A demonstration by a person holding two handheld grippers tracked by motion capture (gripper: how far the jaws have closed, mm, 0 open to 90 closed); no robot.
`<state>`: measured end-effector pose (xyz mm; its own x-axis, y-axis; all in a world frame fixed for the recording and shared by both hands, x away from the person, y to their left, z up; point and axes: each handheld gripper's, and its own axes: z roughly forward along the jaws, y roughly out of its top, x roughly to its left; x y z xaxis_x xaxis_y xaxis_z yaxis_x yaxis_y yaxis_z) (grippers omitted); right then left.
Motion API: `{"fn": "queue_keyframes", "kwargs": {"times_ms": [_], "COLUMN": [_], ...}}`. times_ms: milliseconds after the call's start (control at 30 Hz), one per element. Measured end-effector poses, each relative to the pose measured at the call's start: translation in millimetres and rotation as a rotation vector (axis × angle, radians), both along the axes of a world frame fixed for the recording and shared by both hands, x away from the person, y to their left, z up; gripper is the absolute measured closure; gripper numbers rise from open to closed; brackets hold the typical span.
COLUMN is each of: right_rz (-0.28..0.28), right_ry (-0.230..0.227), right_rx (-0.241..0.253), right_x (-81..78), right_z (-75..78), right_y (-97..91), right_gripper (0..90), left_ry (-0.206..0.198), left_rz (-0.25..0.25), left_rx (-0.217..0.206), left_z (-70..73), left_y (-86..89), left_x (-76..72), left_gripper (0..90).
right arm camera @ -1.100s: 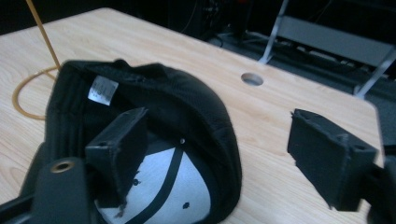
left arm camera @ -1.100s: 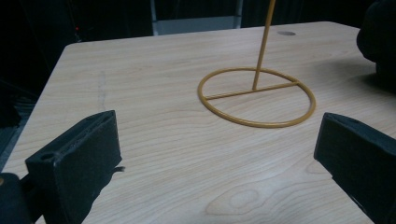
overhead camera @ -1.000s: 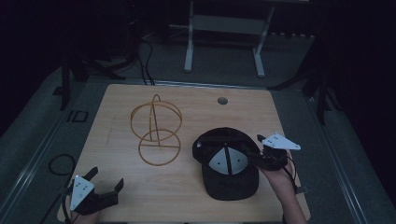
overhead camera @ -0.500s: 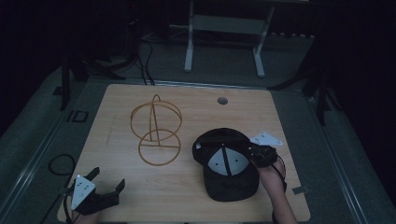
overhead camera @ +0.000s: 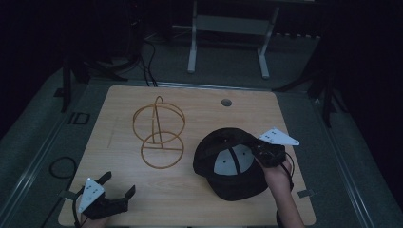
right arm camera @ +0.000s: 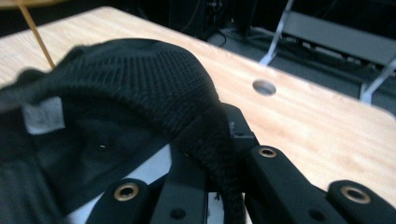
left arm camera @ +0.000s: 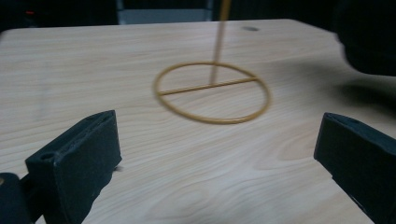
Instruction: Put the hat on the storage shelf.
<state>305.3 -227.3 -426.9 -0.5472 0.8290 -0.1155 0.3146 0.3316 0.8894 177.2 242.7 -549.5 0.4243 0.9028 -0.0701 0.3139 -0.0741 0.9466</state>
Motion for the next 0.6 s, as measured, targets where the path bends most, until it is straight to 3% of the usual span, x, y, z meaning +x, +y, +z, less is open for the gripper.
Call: {"fn": "queue_keyframes", "kwargs": {"times_ms": [100, 200, 233, 400, 600], "right_rz": [0.004, 0.002, 0.0, 0.001, 0.025], "right_ry": [-0.042, -0.059, -0.074, -0.104, -0.128], "right_rx": [0.003, 0.005, 0.004, 0.009, 0.058], "right_x": [-4.5, -5.5, -5.5, -7.4, -16.0], "right_z": [17.2, 24.6, 31.3, 44.7, 59.6], "right_y": [2.3, 3.0, 3.3, 2.4, 0.3], "right_gripper": [88.6, 88.6, 88.6, 88.6, 88.6], "left_ry": [-0.01, -0.013, -0.014, -0.004, 0.005], "left_rz": [-0.05, -0.079, -0.111, -0.153, -0.203], "left_rx": [0.0, 0.013, 0.02, 0.011, 0.014], "left_z": [5.5, 8.3, 11.3, 15.8, 22.6], "left_y": [-16.1, -25.3, -34.0, -49.8, -70.7], "left_x": [-0.5, -0.9, -1.7, 0.7, 10.0], "left_gripper": [0.8, 0.8, 0.8, 0.8, 0.9]}}
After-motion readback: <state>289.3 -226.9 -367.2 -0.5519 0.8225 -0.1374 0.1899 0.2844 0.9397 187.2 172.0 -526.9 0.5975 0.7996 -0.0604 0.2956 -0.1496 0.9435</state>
